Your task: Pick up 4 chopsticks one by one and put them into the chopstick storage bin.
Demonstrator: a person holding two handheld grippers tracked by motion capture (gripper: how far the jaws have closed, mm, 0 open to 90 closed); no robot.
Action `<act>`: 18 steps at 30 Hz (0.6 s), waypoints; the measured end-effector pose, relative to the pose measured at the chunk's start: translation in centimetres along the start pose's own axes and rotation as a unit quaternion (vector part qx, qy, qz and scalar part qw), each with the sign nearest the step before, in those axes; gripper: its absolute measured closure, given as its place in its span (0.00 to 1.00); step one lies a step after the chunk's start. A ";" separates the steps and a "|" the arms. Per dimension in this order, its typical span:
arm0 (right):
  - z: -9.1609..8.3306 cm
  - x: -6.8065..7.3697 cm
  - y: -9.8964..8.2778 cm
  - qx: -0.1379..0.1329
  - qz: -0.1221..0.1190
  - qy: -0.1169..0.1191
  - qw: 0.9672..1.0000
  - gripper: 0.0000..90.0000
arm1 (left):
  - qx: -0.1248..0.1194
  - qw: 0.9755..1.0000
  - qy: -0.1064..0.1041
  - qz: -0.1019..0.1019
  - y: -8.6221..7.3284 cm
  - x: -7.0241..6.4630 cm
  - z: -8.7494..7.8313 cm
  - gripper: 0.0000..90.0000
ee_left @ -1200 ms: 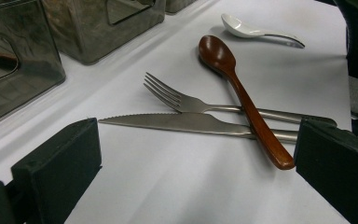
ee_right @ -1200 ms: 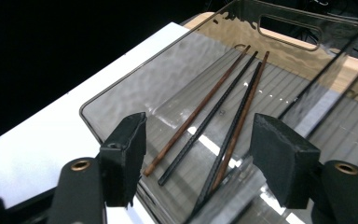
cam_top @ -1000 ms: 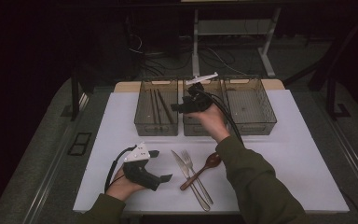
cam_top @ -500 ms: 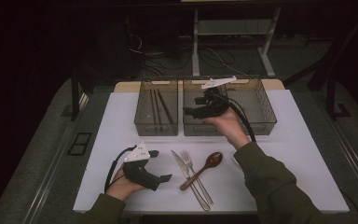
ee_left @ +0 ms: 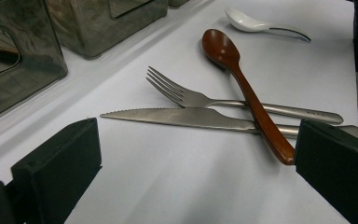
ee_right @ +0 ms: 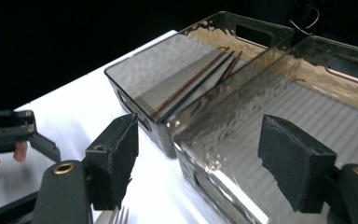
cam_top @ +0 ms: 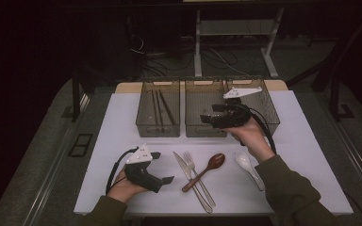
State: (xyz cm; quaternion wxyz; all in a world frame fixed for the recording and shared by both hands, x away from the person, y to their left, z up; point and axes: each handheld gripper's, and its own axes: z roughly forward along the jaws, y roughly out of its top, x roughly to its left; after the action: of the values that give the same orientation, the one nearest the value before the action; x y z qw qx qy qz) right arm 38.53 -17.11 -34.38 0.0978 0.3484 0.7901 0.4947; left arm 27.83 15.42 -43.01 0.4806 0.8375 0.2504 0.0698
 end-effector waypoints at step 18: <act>-4.9 -1.1 -4.9 -0.009 0.013 -0.014 1.000 0.29 | 0.003 1.000 0.006 -0.001 -0.2 -0.2 -0.2 0.00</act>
State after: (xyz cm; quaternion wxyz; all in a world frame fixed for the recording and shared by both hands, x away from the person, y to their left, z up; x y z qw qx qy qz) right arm 34.72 -22.64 -36.34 0.1056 0.3644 0.7795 0.4985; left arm 27.57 15.56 -43.05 0.4762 0.8384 0.2546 0.0736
